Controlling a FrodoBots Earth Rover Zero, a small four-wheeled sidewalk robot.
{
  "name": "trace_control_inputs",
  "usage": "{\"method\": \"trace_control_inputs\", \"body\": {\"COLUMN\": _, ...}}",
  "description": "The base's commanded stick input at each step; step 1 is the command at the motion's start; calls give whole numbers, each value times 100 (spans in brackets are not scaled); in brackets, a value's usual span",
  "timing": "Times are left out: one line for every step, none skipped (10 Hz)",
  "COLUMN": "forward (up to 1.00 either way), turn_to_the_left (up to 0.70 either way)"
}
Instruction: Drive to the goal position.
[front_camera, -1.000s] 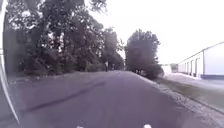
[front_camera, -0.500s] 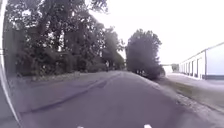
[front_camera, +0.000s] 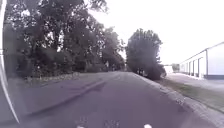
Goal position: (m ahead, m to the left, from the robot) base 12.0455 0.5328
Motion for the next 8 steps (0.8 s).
{"method": "trace_control_inputs", "body": {"forward": 70, "turn_to_the_left": 0}}
{"method": "trace_control_inputs", "body": {"forward": 70, "turn_to_the_left": 0}}
{"method": "trace_control_inputs", "body": {"forward": 70, "turn_to_the_left": 0}}
{"method": "trace_control_inputs", "body": {"forward": 70, "turn_to_the_left": 0}}
{"method": "trace_control_inputs", "body": {"forward": 70, "turn_to_the_left": 0}}
{"method": "trace_control_inputs", "body": {"forward": 70, "turn_to_the_left": 0}}
{"method": "trace_control_inputs", "body": {"forward": 70, "turn_to_the_left": 0}}
{"method": "trace_control_inputs", "body": {"forward": 70, "turn_to_the_left": 0}}
